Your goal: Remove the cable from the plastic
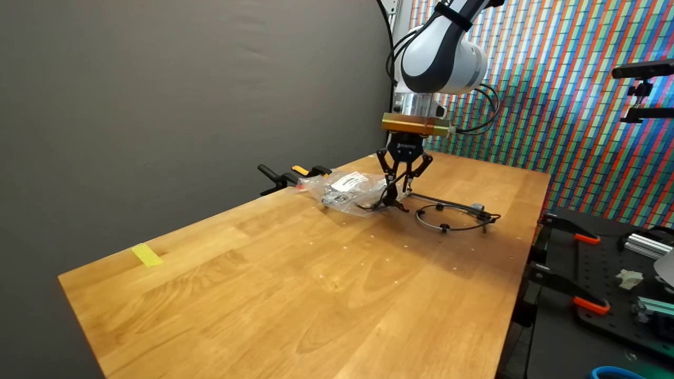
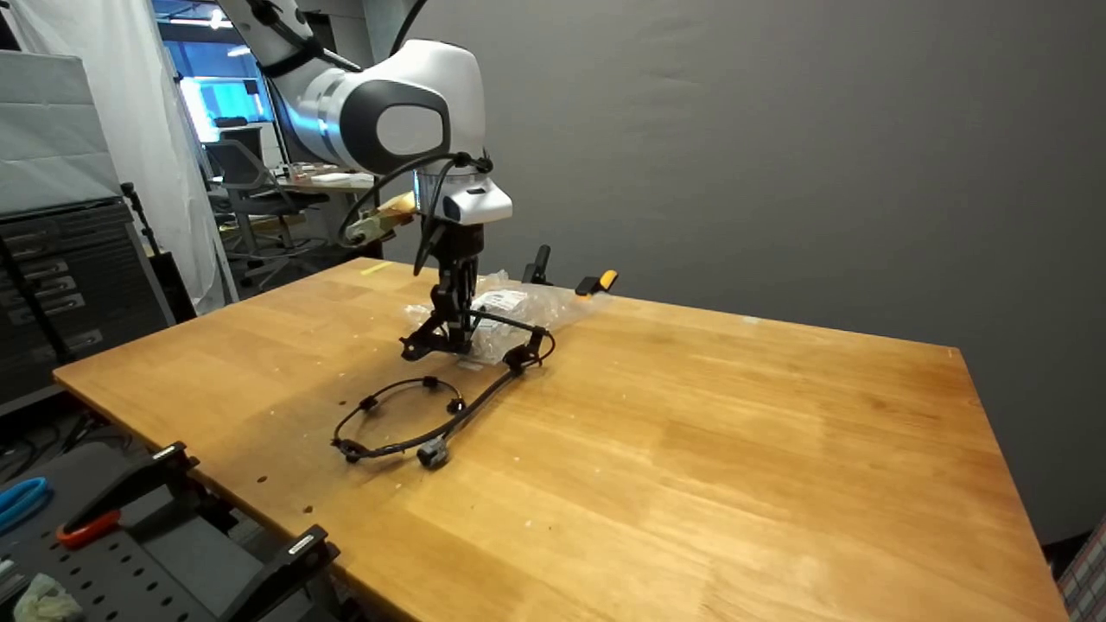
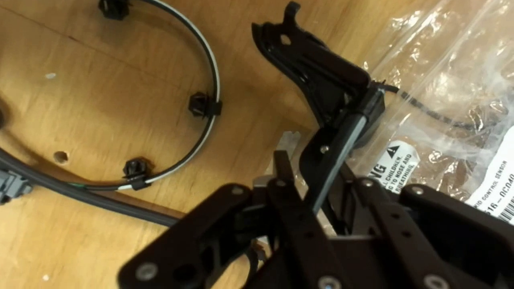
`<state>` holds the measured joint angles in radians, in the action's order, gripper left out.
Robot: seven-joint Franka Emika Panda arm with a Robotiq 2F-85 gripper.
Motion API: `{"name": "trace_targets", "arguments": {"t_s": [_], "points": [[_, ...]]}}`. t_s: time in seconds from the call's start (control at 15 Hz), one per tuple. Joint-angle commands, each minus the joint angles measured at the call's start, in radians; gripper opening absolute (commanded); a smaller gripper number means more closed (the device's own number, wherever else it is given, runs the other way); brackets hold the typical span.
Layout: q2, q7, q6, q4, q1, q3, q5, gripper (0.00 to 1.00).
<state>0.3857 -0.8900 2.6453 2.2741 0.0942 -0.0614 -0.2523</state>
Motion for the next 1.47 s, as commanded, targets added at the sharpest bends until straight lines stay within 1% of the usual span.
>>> {"name": "trace_targets", "arguments": {"t_s": [0.0, 0.27, 0.4, 0.53, 0.67, 0.8, 0.87, 0.93, 1.4], "points": [[-0.027, -0.017, 0.043, 0.016, 0.017, -0.005, 0.017, 0.00], [-0.073, -0.002, 0.053, 0.040, 0.022, 0.015, 0.005, 0.01], [-0.115, 0.014, 0.022, 0.060, 0.021, 0.032, -0.002, 0.01], [-0.181, 0.050, -0.064, 0.093, 0.012, 0.060, -0.012, 0.01], [-0.249, 0.102, -0.209, 0.118, -0.005, 0.082, -0.025, 0.01], [-0.314, 0.131, -0.357, 0.135, -0.008, 0.080, -0.014, 0.01], [-0.345, 0.133, -0.404, 0.140, -0.007, 0.074, 0.005, 0.01], [-0.374, 0.154, -0.450, 0.140, -0.012, 0.075, -0.001, 0.01], [-0.470, 0.302, -0.637, 0.120, -0.052, 0.069, -0.001, 0.01]]}}
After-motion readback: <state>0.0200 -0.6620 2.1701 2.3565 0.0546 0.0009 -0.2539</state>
